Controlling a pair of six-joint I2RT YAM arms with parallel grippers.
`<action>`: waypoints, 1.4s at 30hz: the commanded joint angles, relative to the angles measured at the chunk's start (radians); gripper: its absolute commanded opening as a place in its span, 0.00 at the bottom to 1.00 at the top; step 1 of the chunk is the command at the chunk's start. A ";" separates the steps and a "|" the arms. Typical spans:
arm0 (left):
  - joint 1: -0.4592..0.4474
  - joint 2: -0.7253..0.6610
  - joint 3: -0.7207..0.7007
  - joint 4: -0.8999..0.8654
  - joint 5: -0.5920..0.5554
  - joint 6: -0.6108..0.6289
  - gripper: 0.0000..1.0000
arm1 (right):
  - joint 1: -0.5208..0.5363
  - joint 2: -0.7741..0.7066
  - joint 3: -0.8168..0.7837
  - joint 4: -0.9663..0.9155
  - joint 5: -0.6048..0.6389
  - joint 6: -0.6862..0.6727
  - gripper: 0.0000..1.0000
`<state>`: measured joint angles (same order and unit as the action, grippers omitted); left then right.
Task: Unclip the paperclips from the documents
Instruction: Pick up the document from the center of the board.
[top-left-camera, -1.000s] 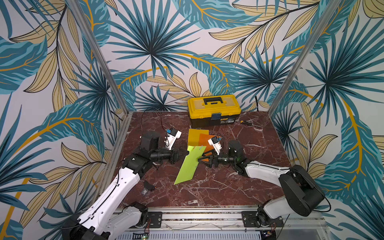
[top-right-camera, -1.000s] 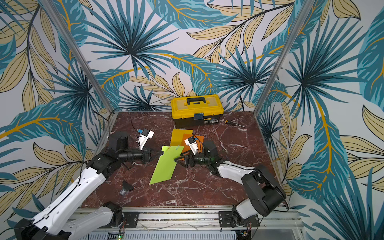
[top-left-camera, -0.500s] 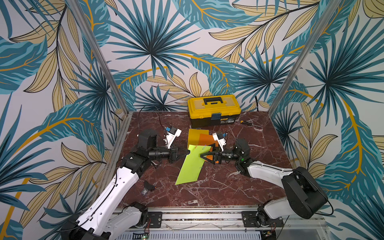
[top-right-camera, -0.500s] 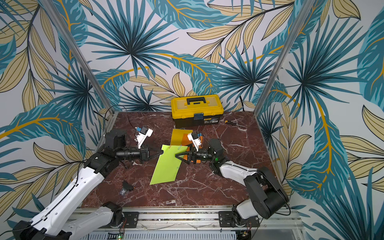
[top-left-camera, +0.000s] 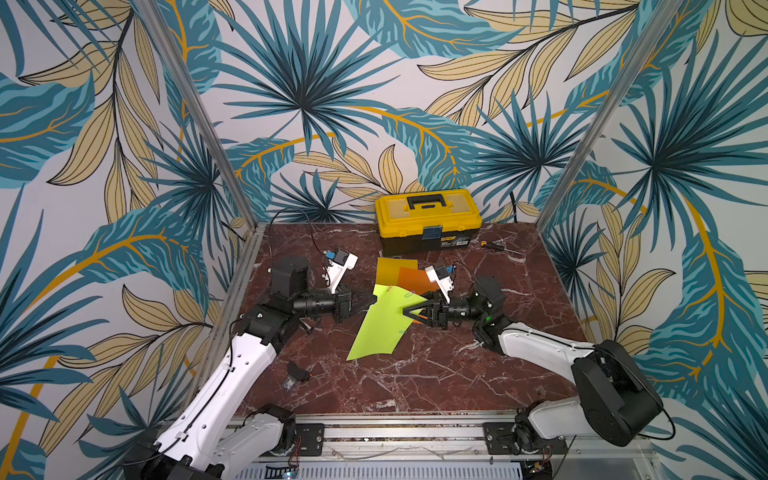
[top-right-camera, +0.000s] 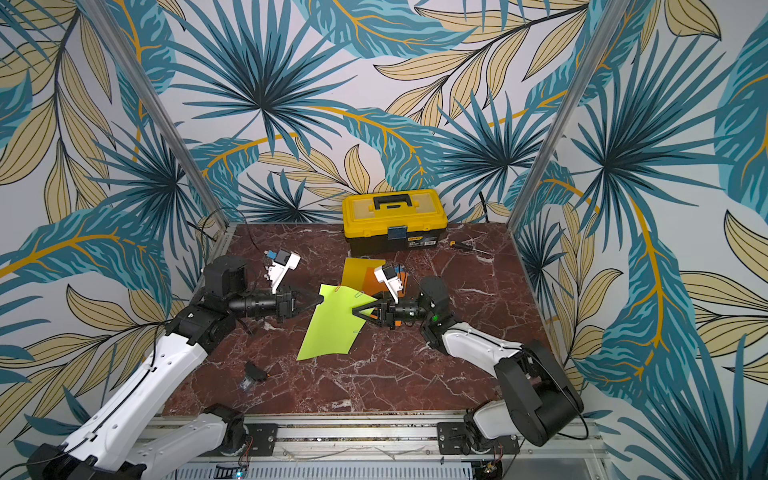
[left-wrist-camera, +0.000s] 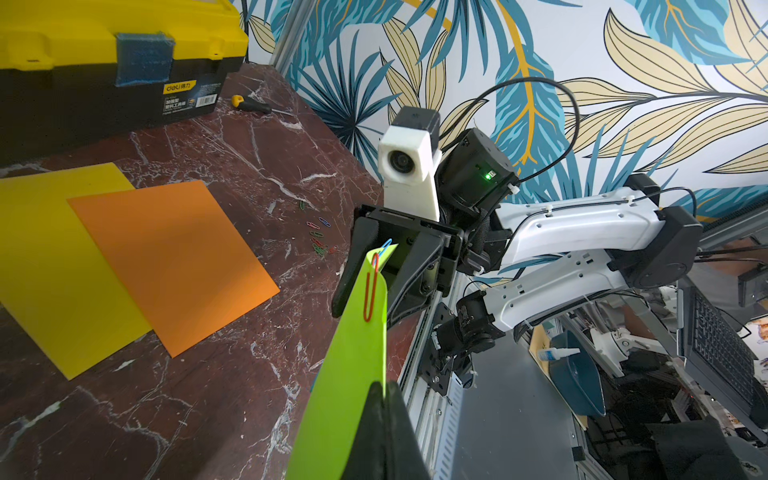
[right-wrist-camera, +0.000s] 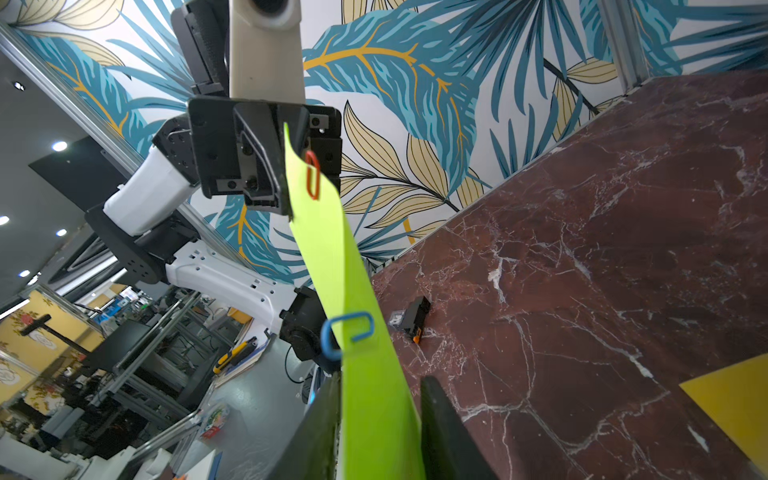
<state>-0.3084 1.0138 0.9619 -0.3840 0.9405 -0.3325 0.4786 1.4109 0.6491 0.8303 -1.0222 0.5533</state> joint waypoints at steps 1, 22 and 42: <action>0.012 -0.007 -0.019 0.024 0.023 0.000 0.00 | -0.002 -0.032 0.025 -0.096 -0.008 -0.049 0.24; 0.016 0.020 -0.029 -0.001 0.062 0.012 0.22 | -0.003 -0.046 0.128 -0.367 -0.047 -0.167 0.00; -0.056 0.094 -0.017 0.012 0.046 0.024 0.18 | -0.001 -0.053 0.147 -0.370 -0.080 -0.150 0.00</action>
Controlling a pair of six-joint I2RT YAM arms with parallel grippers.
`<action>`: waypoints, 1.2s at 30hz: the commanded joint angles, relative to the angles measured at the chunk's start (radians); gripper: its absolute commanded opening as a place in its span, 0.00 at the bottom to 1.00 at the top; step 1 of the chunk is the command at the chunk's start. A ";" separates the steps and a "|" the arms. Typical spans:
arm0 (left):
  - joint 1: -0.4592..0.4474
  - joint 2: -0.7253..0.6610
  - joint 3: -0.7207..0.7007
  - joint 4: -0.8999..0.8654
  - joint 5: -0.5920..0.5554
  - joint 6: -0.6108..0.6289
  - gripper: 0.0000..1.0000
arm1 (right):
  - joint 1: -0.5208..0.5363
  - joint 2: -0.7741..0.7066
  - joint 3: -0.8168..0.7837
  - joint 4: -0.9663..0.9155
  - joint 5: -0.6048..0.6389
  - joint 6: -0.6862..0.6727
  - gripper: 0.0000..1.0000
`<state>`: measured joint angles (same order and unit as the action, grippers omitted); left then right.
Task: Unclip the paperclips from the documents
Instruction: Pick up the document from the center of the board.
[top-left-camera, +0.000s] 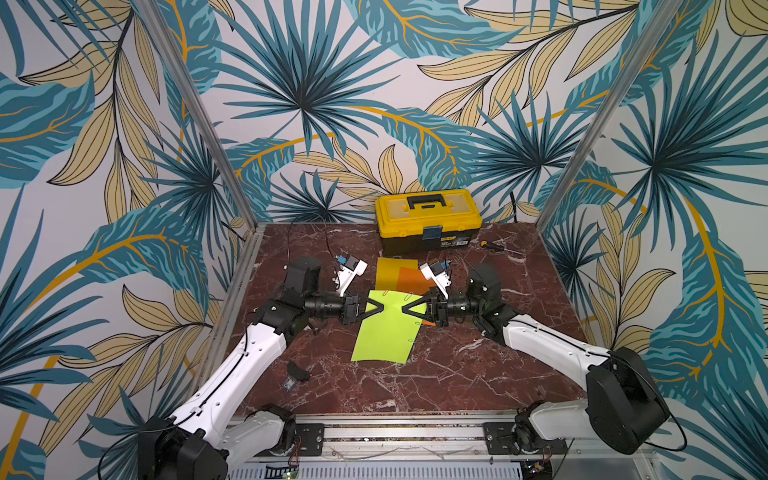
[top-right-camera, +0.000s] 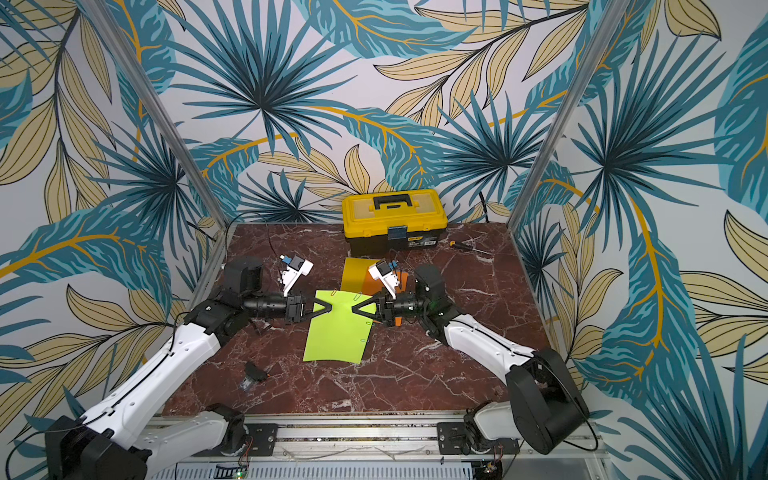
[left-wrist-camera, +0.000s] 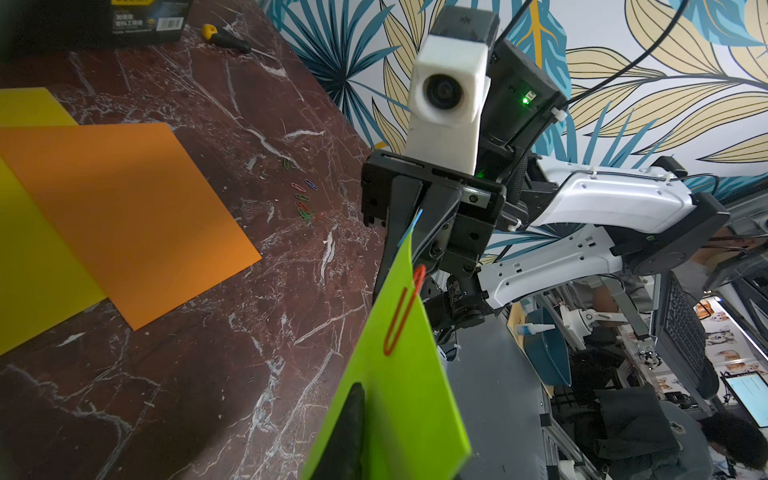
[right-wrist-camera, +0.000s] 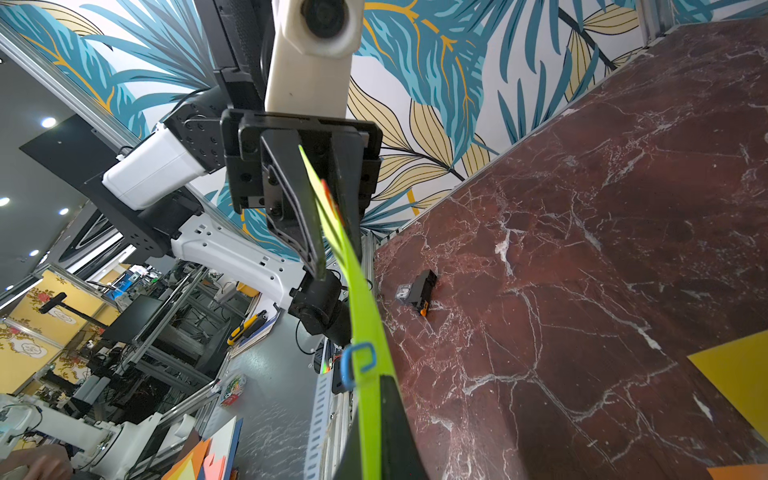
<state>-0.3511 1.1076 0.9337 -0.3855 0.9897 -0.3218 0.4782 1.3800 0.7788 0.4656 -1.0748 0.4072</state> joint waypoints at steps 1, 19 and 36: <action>-0.015 0.003 0.013 0.016 -0.005 0.014 0.18 | -0.001 -0.021 0.017 -0.007 -0.029 -0.003 0.00; -0.017 0.002 -0.006 0.015 -0.017 0.050 0.00 | -0.002 -0.033 0.054 -0.234 0.007 -0.131 0.22; 0.014 -0.028 -0.099 0.014 0.065 0.129 0.00 | -0.043 -0.115 0.200 -0.884 0.152 -0.523 0.67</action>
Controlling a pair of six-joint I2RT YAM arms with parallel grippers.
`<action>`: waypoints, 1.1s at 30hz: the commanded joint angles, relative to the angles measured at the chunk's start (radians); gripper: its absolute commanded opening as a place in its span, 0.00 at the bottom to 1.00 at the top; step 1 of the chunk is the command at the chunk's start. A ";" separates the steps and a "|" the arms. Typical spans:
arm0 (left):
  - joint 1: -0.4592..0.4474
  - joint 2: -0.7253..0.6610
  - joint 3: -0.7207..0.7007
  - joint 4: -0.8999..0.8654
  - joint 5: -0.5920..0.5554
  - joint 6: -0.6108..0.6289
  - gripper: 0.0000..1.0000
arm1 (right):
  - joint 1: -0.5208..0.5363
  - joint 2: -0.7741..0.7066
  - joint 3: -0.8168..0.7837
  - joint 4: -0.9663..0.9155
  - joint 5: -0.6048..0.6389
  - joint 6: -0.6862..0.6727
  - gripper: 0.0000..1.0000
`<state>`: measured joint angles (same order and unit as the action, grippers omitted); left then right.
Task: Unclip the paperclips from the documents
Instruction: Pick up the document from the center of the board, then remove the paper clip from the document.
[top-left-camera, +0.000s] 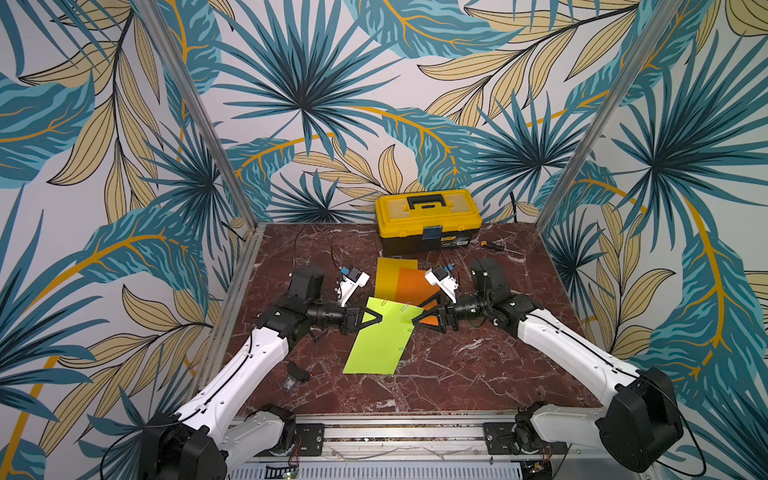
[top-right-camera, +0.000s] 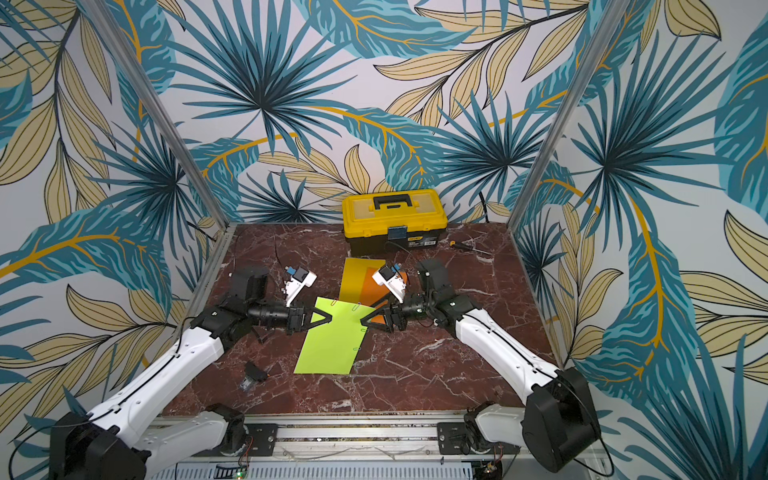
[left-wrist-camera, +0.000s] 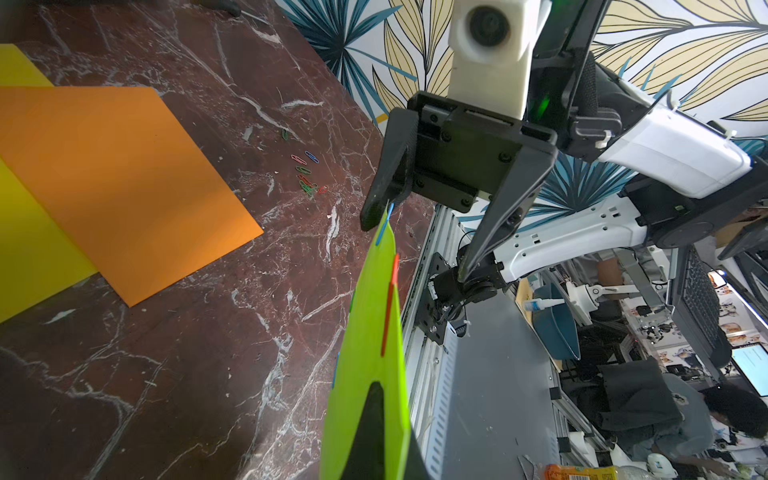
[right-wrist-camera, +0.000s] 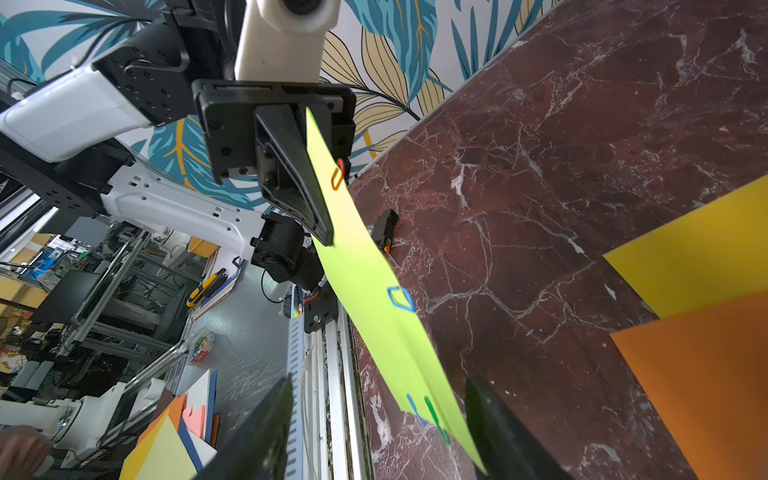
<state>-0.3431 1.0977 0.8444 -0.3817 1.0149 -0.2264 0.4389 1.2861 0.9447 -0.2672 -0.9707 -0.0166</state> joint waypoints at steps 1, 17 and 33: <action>0.007 -0.015 -0.010 0.010 0.046 0.036 0.00 | -0.004 -0.019 0.052 -0.179 0.055 -0.120 0.67; -0.009 0.024 -0.007 0.006 0.099 0.036 0.00 | 0.034 0.134 0.328 -0.372 0.035 -0.274 0.65; -0.038 0.056 0.008 -0.015 0.069 0.062 0.00 | 0.096 0.283 0.460 -0.408 -0.043 -0.296 0.52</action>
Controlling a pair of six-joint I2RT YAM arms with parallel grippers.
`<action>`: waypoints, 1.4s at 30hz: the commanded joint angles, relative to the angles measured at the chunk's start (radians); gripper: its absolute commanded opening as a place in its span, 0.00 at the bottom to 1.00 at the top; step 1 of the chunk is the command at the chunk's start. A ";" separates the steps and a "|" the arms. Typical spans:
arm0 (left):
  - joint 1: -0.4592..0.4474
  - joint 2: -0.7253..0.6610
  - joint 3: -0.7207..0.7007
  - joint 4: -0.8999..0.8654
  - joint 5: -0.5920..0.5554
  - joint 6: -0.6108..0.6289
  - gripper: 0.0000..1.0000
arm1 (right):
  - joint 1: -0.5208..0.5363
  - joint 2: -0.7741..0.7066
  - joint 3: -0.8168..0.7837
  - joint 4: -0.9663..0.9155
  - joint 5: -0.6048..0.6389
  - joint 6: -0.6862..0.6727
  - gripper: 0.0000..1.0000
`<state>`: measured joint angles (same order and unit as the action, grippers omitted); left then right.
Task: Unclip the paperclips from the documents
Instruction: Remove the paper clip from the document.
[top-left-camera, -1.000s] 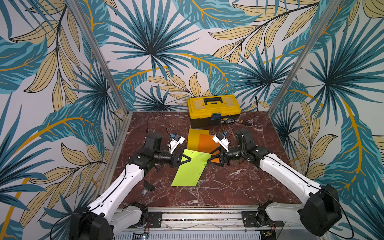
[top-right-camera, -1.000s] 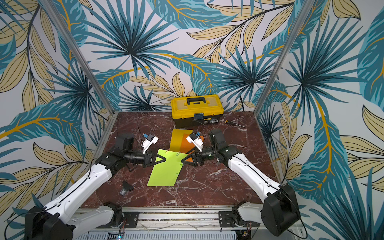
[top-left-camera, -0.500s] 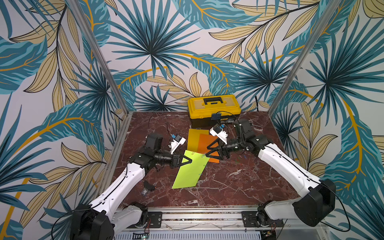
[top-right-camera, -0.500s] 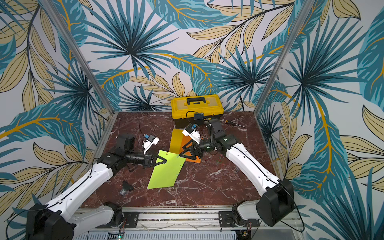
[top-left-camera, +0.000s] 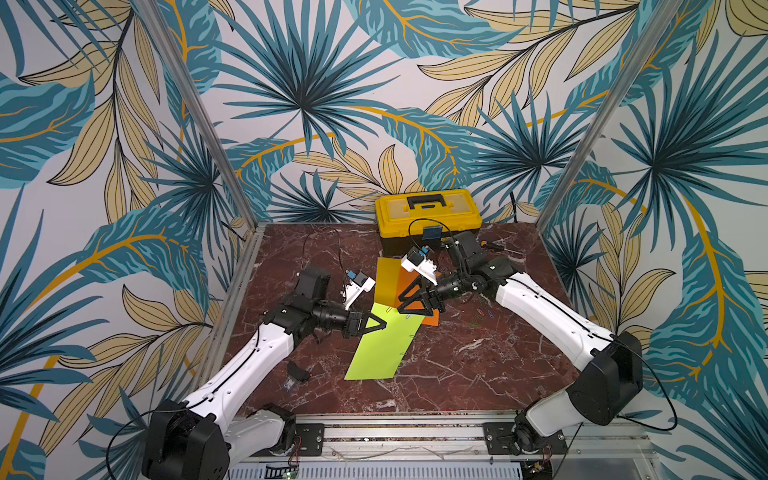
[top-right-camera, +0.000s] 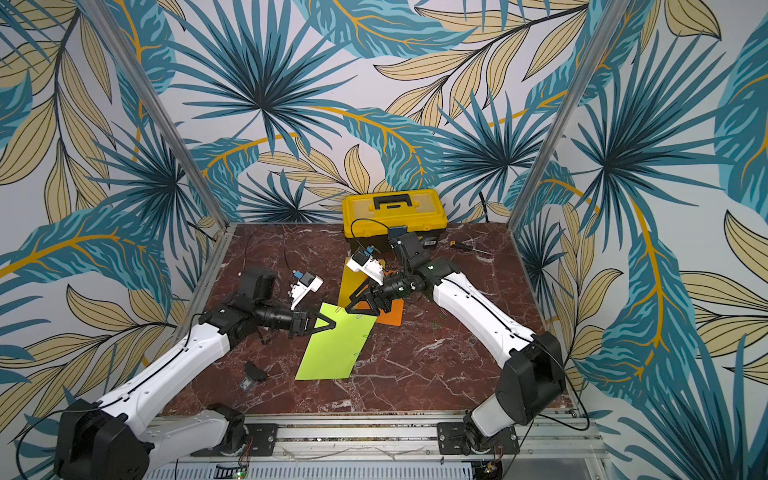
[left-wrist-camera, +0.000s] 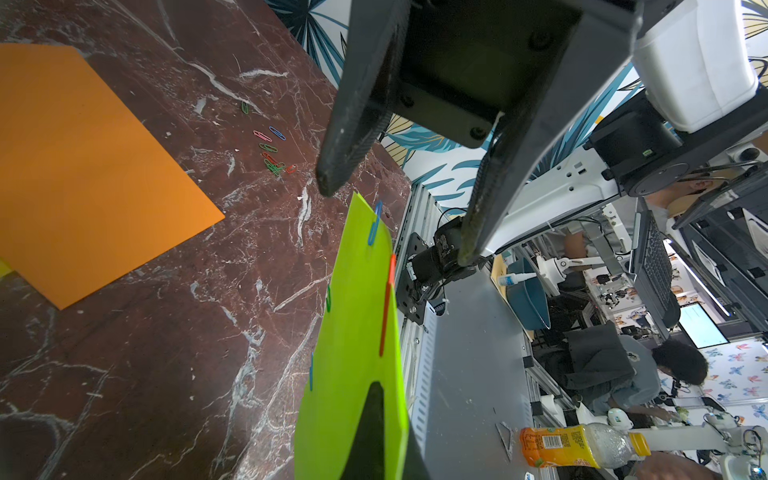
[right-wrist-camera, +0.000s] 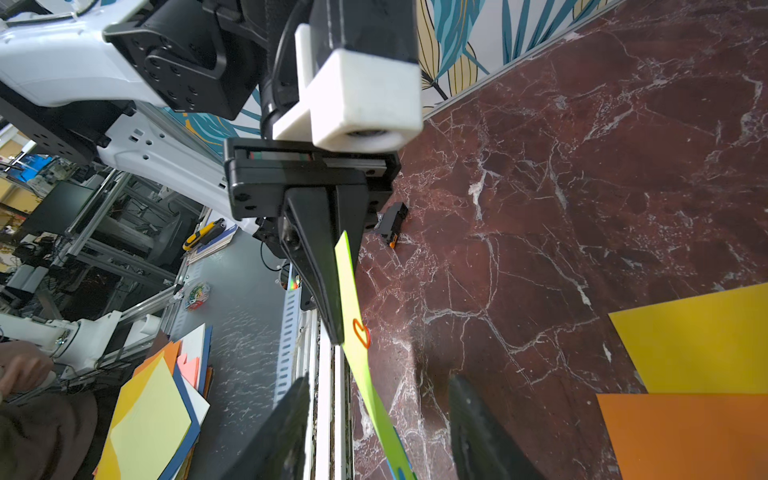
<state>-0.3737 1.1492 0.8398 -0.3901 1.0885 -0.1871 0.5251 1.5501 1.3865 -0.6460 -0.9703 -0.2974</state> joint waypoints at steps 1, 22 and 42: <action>-0.007 0.006 0.015 -0.007 -0.007 0.023 0.00 | 0.012 0.023 0.022 -0.027 -0.048 -0.014 0.51; -0.020 0.024 0.027 -0.019 -0.021 0.043 0.00 | 0.031 0.073 0.028 -0.015 -0.109 0.011 0.28; -0.020 0.012 0.016 -0.030 -0.021 0.048 0.00 | 0.033 0.071 0.017 0.030 -0.104 0.052 0.09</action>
<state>-0.3897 1.1782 0.8402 -0.4095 1.0695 -0.1627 0.5518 1.6188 1.4017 -0.6277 -1.0561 -0.2520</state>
